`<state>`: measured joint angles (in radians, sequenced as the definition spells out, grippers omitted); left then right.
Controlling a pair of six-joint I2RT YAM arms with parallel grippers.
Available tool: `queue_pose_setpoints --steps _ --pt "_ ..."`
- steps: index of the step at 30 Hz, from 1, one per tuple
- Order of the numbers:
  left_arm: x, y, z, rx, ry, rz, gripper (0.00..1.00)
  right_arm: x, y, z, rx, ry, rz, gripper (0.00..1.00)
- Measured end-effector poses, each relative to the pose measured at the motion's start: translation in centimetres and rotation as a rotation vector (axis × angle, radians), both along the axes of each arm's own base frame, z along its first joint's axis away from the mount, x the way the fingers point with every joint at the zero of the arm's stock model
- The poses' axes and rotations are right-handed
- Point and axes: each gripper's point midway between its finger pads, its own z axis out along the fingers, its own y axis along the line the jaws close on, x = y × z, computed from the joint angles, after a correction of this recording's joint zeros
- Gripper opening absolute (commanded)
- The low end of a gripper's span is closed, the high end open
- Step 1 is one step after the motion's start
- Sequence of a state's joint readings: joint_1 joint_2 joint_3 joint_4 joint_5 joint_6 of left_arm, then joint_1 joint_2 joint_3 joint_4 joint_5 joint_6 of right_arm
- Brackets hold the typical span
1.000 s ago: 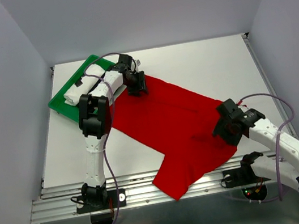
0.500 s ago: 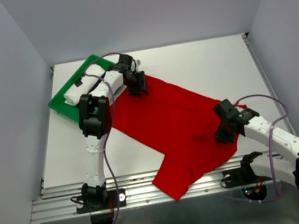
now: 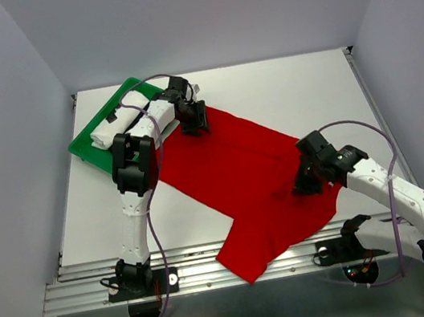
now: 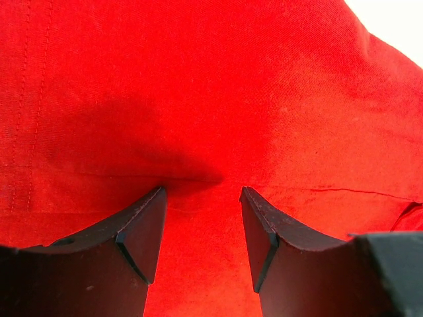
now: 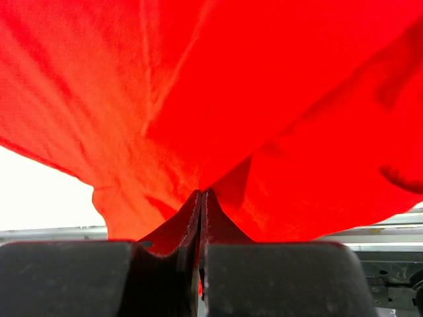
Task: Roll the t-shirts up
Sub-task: Fold the T-shirt at the center of the board.
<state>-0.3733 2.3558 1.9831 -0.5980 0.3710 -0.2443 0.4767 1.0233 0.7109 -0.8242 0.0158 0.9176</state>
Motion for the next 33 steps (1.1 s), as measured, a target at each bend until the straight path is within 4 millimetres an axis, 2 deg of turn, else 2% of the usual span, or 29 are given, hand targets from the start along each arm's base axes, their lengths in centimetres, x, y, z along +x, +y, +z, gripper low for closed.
queue_pose_setpoints --steps 8,18,25,33 --pt "0.2 0.1 0.0 0.001 0.003 0.002 0.6 -1.3 2.4 -0.1 0.007 0.043 0.117 0.01" --pt "0.4 0.1 0.0 -0.01 0.007 0.002 0.6 -0.8 4.9 2.7 0.055 -0.012 0.176 0.01" --pt "0.4 0.1 0.0 -0.011 0.007 0.002 0.6 -1.8 4.9 3.2 0.058 -0.003 0.191 0.01" --pt "0.5 0.4 0.0 -0.011 0.008 0.008 0.6 -4.2 3.2 3.7 0.034 0.042 0.188 0.01"
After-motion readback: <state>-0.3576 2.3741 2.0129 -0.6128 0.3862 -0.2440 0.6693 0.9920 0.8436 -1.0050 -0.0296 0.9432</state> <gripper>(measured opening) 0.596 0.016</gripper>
